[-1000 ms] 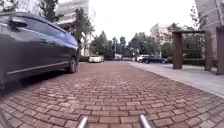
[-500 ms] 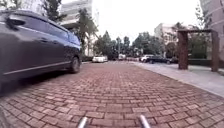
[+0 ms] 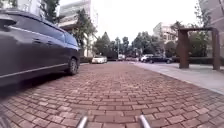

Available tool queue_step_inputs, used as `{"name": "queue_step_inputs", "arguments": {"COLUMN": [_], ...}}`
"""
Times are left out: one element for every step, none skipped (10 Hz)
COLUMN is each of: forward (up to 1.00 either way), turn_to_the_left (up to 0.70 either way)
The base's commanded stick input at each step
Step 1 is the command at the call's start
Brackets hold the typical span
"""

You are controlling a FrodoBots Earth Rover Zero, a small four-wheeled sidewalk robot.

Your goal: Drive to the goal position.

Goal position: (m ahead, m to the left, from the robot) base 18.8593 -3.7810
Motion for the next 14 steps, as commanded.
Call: {"name": "queue_step_inputs", "arguments": {"forward": [0.45, 0.45, 0.45, 0.45, 0.45, 0.45, 0.45, 0.45, 0.45, 0.45, 0.45, 0.45, 0.45, 0.45], "turn_to_the_left": [0.0, 0.0, 0.0, 0.0, 0.0, 0.0, 0.0, 0.0, 0.05, 0.27, 0.27, 0.27, 0.27, 0.27]}}
